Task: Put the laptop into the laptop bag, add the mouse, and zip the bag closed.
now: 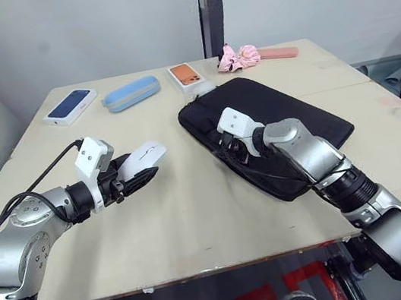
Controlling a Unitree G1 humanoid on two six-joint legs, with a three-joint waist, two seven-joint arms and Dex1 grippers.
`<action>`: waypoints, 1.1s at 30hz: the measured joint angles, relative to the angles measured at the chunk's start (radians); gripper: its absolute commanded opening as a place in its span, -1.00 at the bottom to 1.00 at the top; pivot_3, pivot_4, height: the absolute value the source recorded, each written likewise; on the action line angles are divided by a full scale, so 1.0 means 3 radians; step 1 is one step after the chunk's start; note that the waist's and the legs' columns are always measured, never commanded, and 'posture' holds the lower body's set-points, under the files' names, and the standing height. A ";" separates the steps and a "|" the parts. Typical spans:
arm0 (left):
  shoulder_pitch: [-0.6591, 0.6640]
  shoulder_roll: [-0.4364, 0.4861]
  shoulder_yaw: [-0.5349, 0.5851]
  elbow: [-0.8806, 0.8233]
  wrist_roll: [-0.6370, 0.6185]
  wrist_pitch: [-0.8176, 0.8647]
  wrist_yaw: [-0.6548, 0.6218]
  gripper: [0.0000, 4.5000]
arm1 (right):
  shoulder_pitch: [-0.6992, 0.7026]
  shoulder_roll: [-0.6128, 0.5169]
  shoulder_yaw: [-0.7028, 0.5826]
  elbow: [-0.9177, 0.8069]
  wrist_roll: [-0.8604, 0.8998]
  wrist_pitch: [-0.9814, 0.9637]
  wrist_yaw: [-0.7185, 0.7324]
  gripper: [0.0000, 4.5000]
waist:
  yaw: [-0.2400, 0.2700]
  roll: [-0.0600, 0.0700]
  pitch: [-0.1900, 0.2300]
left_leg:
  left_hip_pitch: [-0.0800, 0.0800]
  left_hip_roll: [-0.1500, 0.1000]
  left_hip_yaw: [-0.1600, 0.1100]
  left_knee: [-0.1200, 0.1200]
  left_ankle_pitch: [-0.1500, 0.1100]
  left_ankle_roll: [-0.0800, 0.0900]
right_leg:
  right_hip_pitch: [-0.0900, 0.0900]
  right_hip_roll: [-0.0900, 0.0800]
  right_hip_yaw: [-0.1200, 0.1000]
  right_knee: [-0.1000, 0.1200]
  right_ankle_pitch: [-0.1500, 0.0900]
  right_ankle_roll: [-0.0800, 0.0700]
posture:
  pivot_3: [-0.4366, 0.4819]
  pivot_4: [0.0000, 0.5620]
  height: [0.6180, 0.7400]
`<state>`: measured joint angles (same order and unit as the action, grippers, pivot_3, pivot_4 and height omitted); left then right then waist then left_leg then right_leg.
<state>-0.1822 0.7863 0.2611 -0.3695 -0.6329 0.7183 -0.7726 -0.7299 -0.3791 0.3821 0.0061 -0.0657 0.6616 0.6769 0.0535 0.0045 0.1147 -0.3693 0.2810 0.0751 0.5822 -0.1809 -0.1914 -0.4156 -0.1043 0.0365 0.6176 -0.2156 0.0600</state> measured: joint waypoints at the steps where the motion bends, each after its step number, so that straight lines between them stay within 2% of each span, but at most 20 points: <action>1: 0.0000 -0.0002 0.0000 0.0000 0.0000 0.0000 0.0000 0.27 | 0.0000 -0.0004 0.0048 0.0002 -0.0075 -0.0013 -0.0048 0.72 | -0.0002 0.0000 0.0000 | 0.0000 0.0000 0.0000 0.0000 0.0000 0.0000 | 0.0000 0.0000 0.0000 0.0000 0.0000 0.0000 | -0.05 -0.47 1.00; 12: -0.0001 -0.0035 -0.0005 0.0000 0.0003 -0.0009 0.0002 0.27 | 0.0004 0.0017 0.0371 0.0285 -0.0793 -0.0300 -0.0461 0.72 | -0.0006 0.0000 0.0000 | 0.0000 0.0000 0.0000 0.0000 0.0000 -0.0001 | 0.0000 0.0000 0.0000 0.0001 0.0000 0.0001 | -0.05 -0.47 1.00; 22: -0.0001 -0.0037 -0.0005 0.0000 0.0003 -0.0009 0.0000 0.27 | 0.0018 0.0205 0.0342 0.0192 -0.0823 0.0004 -0.0475 0.72 | -0.0010 0.0000 0.0000 | 0.0000 0.0000 0.0000 0.0001 0.0000 -0.0002 | 0.0000 0.0000 0.0000 0.0004 0.0001 0.0002 | -0.05 -0.47 1.00; 33: -0.0001 -0.0040 -0.0005 -0.0001 0.0001 -0.0009 0.0027 0.27 | 0.0036 0.0149 0.0351 0.0215 -0.0862 -0.0084 -0.0472 0.72 | -0.0007 0.0000 0.0000 | 0.0001 0.0000 0.0000 0.0001 0.0000 -0.0002 | -0.0001 0.0000 0.0000 0.0004 0.0001 0.0002 | -0.05 -0.47 1.00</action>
<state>-0.1824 0.7742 0.2595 -0.3697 -0.6326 0.7157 -0.7645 -0.7190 -0.3343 0.4874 0.0708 -0.3244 0.6363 0.5352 0.0512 0.0046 0.1147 -0.3691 0.2810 0.0752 0.5826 -0.1808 -0.1921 -0.4158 -0.1043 0.0365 0.6189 -0.2153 0.0606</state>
